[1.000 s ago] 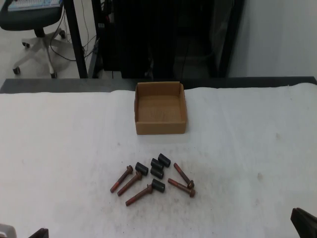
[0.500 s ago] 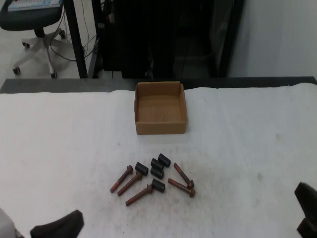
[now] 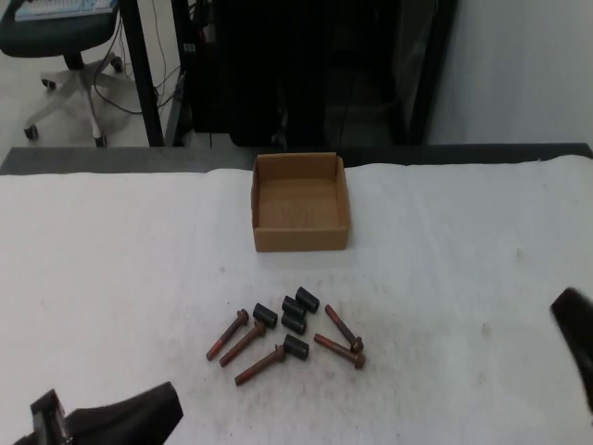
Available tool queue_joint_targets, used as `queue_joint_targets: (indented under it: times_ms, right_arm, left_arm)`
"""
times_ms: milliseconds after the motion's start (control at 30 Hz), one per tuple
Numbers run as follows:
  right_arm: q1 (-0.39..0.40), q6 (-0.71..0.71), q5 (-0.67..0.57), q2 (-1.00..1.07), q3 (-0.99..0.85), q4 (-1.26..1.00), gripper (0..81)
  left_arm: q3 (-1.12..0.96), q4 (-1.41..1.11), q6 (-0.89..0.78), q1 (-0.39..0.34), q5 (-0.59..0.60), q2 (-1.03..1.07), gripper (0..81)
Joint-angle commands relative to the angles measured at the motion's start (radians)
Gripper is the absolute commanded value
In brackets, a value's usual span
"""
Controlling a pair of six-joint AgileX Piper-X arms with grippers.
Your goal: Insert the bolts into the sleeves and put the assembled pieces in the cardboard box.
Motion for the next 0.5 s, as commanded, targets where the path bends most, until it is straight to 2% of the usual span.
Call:
queue_joint_targets:
  times_ms: [0, 133, 233, 367, 467]
  right_arm:
    - [0.000, 0.003, -0.183, 0.048, -0.010, 0.108, 0.8]
    - [0.000, -0.082, -0.243, 0.163, -0.065, 0.210, 0.8]
    - [0.000, -0.148, -0.241, 0.272, -0.131, 0.238, 0.8]
    - [0.000, -0.163, -0.237, 0.431, -0.275, 0.279, 9.7]
    - [0.000, -0.249, -0.237, 0.547, -0.416, 0.342, 15.5]
  left_arm:
    - [-0.069, 0.089, 0.058, -0.001, 0.006, 0.105, 0.3]
    - [-0.183, 0.144, 0.204, -0.001, -0.055, 0.392, 0.3]
    - [-0.307, 0.143, 0.364, -0.001, -0.057, 0.663, 0.3]
    - [-0.528, 0.212, 0.429, -0.001, -0.053, 1.055, 0.3]
    - [-0.754, 0.348, 0.463, -0.001, -0.053, 1.282, 0.3]
